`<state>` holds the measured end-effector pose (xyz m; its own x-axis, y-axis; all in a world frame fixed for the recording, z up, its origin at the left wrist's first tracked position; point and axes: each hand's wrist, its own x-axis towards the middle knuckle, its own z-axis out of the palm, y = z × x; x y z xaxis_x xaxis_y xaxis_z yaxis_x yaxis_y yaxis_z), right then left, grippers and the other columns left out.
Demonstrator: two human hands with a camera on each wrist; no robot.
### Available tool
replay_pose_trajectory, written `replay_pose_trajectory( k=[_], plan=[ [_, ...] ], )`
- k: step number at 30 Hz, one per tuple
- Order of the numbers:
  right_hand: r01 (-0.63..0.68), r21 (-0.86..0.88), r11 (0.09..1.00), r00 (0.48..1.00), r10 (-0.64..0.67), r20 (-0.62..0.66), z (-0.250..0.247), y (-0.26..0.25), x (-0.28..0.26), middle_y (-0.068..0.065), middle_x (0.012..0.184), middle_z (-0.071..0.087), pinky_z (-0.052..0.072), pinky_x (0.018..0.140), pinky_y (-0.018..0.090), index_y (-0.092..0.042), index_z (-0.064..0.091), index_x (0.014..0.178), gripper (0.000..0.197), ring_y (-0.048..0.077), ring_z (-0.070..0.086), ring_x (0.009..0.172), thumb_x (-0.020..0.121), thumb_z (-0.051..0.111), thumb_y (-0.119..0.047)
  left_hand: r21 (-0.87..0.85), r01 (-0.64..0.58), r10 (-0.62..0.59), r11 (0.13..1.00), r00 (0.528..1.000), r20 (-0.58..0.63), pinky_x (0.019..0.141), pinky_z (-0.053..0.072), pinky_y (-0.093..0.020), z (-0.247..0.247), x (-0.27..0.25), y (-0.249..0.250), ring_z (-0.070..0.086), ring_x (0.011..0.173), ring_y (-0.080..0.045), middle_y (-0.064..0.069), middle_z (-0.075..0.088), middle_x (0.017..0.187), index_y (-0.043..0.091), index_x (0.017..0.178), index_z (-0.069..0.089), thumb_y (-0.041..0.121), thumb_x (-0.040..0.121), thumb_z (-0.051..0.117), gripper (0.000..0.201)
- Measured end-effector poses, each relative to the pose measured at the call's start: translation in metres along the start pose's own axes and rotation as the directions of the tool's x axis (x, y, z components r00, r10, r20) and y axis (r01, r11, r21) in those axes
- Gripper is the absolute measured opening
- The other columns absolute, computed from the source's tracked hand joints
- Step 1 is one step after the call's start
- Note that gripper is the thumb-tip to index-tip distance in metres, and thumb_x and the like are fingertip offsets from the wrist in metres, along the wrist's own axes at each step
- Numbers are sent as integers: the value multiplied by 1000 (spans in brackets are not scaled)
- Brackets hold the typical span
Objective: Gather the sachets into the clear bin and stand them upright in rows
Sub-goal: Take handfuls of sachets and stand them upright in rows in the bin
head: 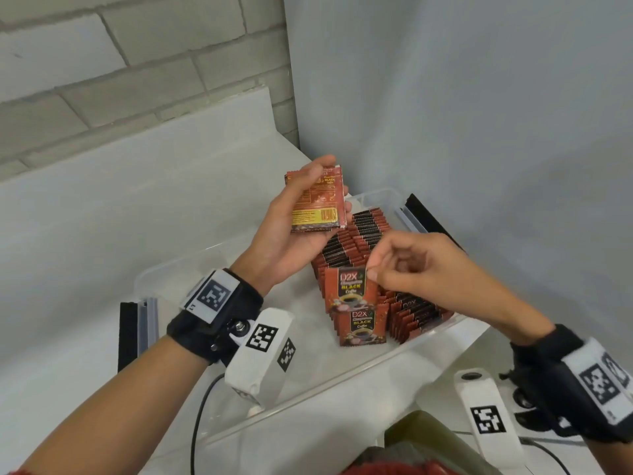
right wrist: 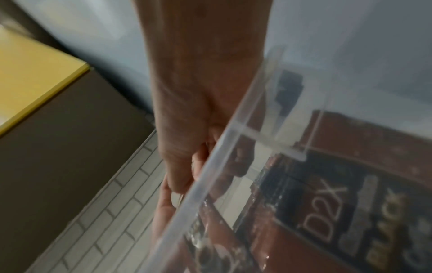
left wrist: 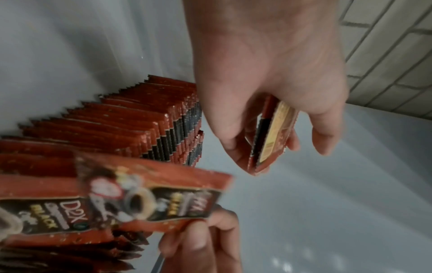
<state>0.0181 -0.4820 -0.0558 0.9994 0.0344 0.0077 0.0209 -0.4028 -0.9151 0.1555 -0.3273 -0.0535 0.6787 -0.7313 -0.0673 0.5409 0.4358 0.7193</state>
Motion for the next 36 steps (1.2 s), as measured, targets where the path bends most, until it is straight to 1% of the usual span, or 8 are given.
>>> replay_pose_trajectory(
  k=[3,6,8,15,21,26,31,36],
  plan=[
    [67,-172,983,995,-54,79,2,-5,-3,-7,75,66,42,61,9,-16,68,80,10,4,59,67,83,73,-8,-7,9,-9,1000,1000,-18,71,51,-29,1,0,1,57,81,-18,-7,57,94,16,107,63,20,86,58,22],
    [115,-341,933,988,-71,138,3,-3,-6,-13,80,59,40,66,11,-21,67,78,10,9,55,76,82,74,-15,-25,13,-14,1000,999,-31,71,51,-29,0,0,2,55,82,-18,-8,56,95,15,108,62,18,87,53,24],
    [84,-404,911,985,-15,171,2,1,-6,-17,86,53,40,71,10,-23,67,78,9,1,52,85,82,74,-19,-21,10,-10,1000,999,-32,70,52,-29,0,0,1,56,82,-19,-8,57,96,15,109,62,16,87,51,25],
    [17,-498,867,964,118,240,1,4,-6,-22,97,46,41,79,6,-26,66,79,8,-10,45,97,84,72,-26,13,8,-8,1000,1000,-9,73,52,-28,-2,-1,-1,58,83,-18,-9,59,97,16,112,63,10,80,49,36],
    [-7,-502,865,946,169,278,-2,-1,-4,-24,97,44,38,74,2,-33,60,77,15,-20,40,96,82,74,-28,50,14,-15,999,1000,3,74,52,-26,-1,-1,-2,60,83,-16,-5,61,99,20,113,62,6,78,50,39],
    [-26,-409,912,986,91,141,-2,-5,-1,-16,86,53,40,68,9,-27,66,82,21,-5,50,80,71,79,-40,87,10,-16,996,997,72,78,53,-27,-1,-2,-3,64,87,-14,-2,66,99,21,112,62,-1,81,53,39],
    [-64,-18,998,985,60,-164,6,-3,8,-4,81,67,48,66,13,-21,63,92,31,0,59,70,70,74,-41,176,16,-39,984,991,127,82,55,-32,-1,-2,-6,64,93,-19,-4,65,100,21,114,61,-6,79,57,44],
    [-22,106,994,981,42,-192,9,3,8,-1,88,69,54,75,24,-20,63,101,33,11,63,76,73,73,-35,245,60,-99,968,984,147,78,57,-33,1,-3,-9,66,92,-19,-3,68,96,20,115,60,-9,77,61,48]
  ],
)
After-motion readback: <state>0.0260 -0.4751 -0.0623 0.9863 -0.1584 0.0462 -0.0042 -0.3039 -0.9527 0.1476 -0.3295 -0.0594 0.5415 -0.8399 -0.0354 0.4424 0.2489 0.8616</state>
